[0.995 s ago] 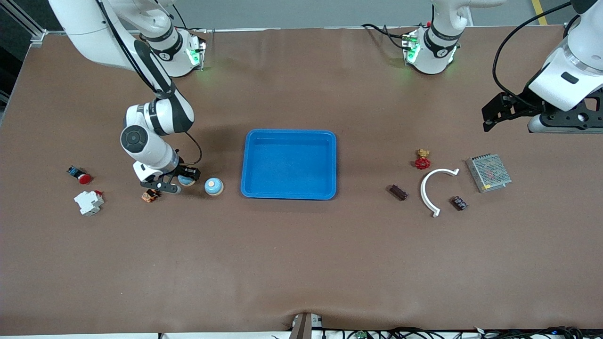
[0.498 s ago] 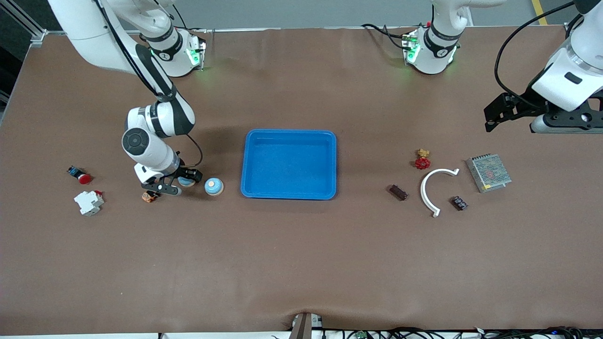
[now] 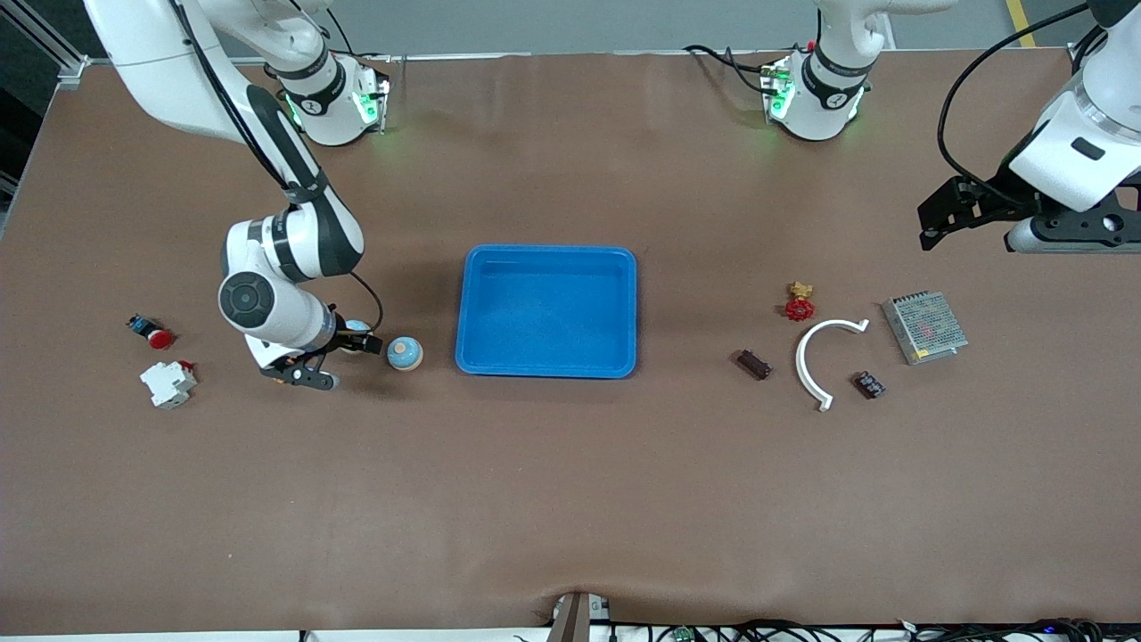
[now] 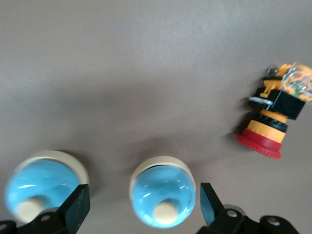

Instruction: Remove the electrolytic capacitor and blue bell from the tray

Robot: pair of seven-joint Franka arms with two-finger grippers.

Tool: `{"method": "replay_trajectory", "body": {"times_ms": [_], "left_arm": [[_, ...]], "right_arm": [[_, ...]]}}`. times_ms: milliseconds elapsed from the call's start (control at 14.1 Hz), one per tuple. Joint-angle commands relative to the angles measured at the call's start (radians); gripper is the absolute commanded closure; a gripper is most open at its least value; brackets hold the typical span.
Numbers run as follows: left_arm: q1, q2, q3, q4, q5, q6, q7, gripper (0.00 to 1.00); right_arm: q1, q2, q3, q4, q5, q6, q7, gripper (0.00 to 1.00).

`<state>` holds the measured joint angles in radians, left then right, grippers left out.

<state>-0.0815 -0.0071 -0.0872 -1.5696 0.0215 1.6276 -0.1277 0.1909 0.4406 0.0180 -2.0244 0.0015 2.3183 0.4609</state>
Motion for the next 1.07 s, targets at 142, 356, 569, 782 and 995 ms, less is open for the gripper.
{"method": "replay_trajectory", "body": {"times_ms": [142,356,569,782,995], "left_arm": [[0.005,0.001,0.001,0.01,-0.003,-0.005,0.005,0.0],[0.006,0.001,0.006,0.01,-0.002,-0.005,0.011,0.0],[0.005,-0.001,0.006,0.008,0.0,-0.012,0.011,0.0],[0.003,0.001,0.006,0.006,0.0,-0.014,0.005,0.0],[0.003,-0.002,0.006,0.003,-0.002,-0.015,0.008,0.0]], "right_arm": [[0.08,0.007,0.008,0.061,0.005,-0.031,0.162,0.0],[0.145,0.029,0.007,0.056,0.005,-0.008,0.251,0.0],[0.153,0.049,0.007,0.044,0.005,0.036,0.257,0.0],[0.15,0.075,0.005,0.039,0.002,0.101,0.255,0.0],[0.15,0.095,0.005,0.039,0.002,0.128,0.255,0.0]]}}
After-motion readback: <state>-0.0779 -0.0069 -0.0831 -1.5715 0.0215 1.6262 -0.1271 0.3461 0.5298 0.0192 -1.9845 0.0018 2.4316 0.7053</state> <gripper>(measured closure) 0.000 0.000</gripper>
